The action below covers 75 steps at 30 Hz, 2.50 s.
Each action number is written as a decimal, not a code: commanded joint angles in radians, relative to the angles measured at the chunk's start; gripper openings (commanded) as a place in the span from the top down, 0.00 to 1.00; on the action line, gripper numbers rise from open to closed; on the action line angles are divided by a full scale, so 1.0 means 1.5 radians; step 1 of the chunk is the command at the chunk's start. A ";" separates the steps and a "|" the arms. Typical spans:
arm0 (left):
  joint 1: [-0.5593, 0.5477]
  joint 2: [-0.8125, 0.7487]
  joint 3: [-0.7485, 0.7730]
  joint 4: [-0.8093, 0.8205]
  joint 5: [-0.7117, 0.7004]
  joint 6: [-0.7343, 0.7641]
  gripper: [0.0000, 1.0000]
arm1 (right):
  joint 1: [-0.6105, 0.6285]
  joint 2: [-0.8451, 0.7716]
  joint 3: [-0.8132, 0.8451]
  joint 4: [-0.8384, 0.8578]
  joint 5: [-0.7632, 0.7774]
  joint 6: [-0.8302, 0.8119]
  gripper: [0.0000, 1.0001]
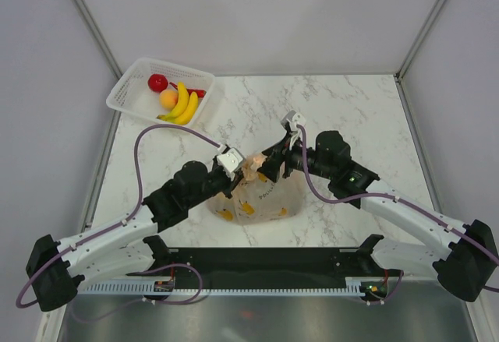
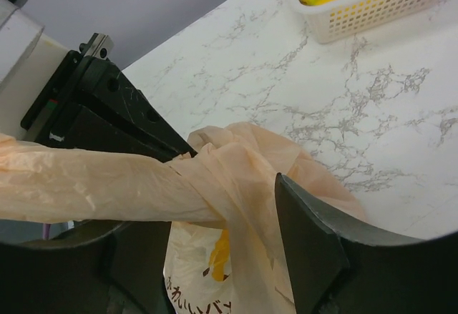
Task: Place the fake fruits into the plastic bag and tie a complex knot
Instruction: Tie the plastic bag at the center of the board.
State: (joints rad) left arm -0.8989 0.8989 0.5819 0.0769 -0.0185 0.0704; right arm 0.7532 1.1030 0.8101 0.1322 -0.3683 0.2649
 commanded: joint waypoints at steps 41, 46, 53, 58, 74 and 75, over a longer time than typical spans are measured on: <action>-0.003 -0.031 0.002 0.029 0.009 0.023 0.98 | -0.001 -0.093 -0.146 0.163 0.033 0.036 0.02; -0.002 -0.028 0.001 0.029 0.009 0.027 0.98 | -0.001 -0.047 -0.101 0.174 0.029 0.055 0.02; -0.003 -0.030 -0.009 0.026 0.009 0.032 0.98 | -0.001 -0.023 -0.061 0.184 0.037 0.085 0.08; -0.003 -0.033 -0.022 0.026 0.025 0.035 0.98 | -0.001 0.001 -0.034 0.172 0.046 0.096 0.15; -0.003 -0.037 -0.029 0.041 0.029 0.049 0.98 | -0.001 0.034 0.018 0.067 0.093 0.123 0.08; -0.003 -0.038 -0.030 0.041 0.029 0.050 0.98 | 0.000 0.035 0.016 0.063 0.095 0.125 0.08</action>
State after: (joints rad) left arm -0.8989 0.8562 0.5354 0.0868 0.0093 0.1005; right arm 0.7532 1.1652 0.7967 0.2630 -0.2581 0.4419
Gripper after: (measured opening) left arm 0.029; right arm 0.918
